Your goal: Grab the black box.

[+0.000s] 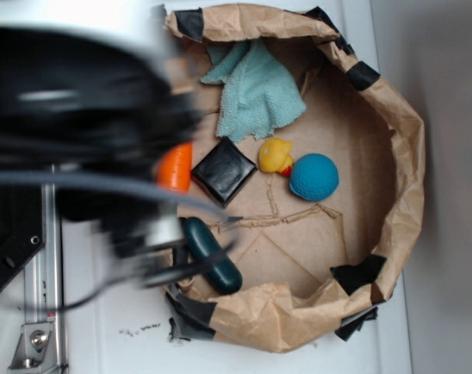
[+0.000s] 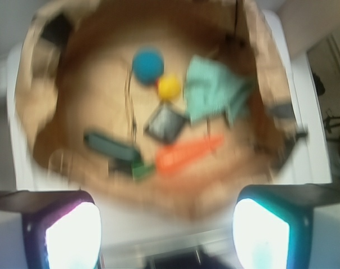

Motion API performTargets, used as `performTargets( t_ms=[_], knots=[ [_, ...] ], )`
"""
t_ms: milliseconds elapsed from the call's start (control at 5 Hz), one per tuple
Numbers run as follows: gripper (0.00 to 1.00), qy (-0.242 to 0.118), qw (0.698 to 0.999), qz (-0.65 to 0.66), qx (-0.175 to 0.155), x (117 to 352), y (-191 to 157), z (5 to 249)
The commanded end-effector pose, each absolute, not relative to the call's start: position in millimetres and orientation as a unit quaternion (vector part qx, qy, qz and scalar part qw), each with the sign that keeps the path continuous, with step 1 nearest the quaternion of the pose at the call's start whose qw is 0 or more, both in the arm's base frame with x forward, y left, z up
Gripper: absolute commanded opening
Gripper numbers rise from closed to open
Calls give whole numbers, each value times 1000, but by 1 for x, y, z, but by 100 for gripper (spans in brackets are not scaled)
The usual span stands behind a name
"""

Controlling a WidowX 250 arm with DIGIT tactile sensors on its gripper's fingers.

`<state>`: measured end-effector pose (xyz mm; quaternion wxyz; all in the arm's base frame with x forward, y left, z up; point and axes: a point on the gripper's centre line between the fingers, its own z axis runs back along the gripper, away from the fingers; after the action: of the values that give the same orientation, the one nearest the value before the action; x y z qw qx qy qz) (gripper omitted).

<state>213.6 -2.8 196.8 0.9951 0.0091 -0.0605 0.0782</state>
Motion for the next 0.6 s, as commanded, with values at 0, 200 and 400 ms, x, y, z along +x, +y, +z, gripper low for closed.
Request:
performTargets(
  t_ms=[0,200,400],
  knots=[
    [100,-70,978,195,24,268,17,136],
    [100,-23,980,194,35,261,23,85],
    [100,25,986,158,53,228,15,50]
  ],
)
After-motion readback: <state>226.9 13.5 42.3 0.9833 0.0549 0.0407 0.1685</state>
